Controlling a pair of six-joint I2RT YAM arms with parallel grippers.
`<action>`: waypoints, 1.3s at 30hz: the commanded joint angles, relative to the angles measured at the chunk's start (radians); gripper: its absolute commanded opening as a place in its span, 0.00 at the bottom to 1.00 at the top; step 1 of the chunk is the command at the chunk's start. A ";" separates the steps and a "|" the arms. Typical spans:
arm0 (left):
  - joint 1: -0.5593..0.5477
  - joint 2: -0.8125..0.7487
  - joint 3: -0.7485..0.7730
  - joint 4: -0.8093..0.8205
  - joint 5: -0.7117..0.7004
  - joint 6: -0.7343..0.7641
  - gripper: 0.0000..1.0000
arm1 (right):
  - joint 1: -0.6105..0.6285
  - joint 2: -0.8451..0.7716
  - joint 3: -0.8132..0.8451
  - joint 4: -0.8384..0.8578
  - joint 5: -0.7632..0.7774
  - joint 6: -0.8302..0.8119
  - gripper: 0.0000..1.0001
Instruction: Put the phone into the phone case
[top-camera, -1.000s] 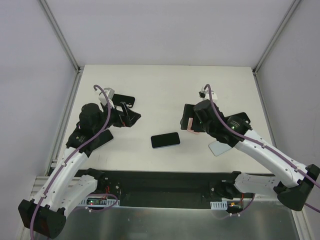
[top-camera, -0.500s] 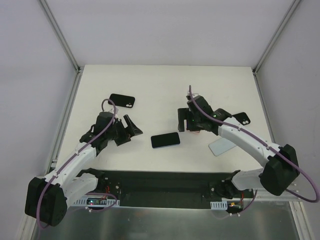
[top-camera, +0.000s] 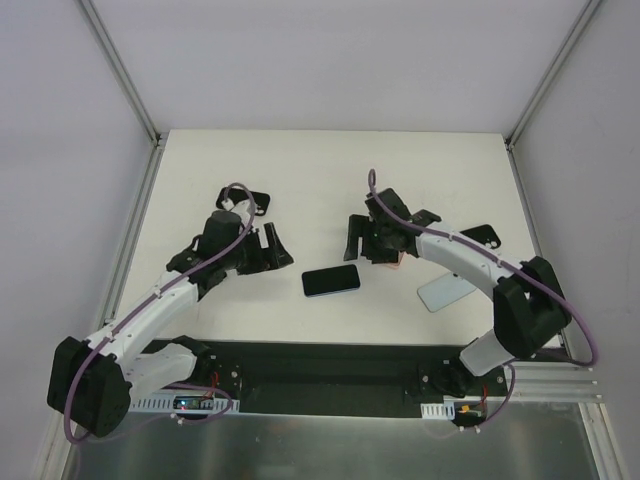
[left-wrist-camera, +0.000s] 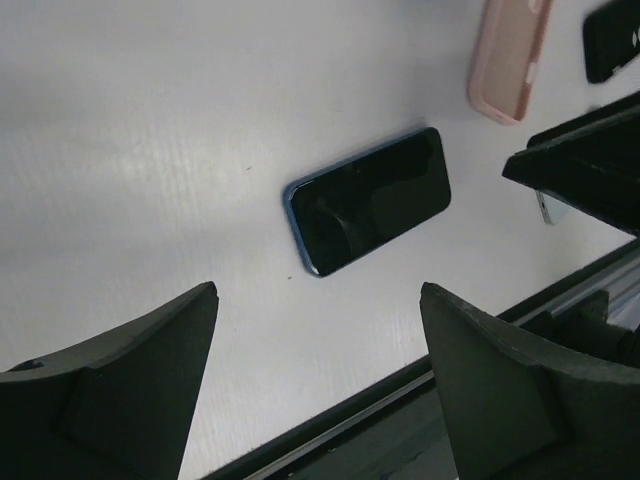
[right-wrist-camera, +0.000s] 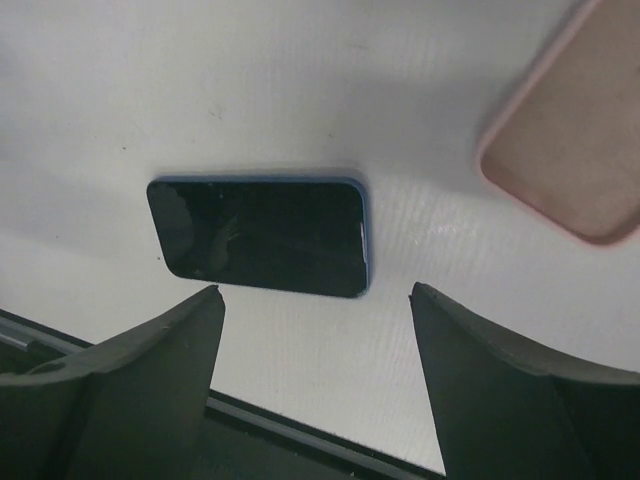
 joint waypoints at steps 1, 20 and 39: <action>-0.121 0.075 0.174 0.040 0.040 0.460 0.87 | -0.012 -0.183 -0.090 -0.027 0.100 0.191 0.79; -0.302 0.513 0.357 -0.034 0.146 1.373 0.99 | -0.017 -1.070 -0.289 -0.369 0.583 0.288 0.96; -0.343 0.697 0.414 -0.050 0.105 1.255 0.99 | -0.017 -1.136 -0.277 -0.429 0.630 0.266 0.96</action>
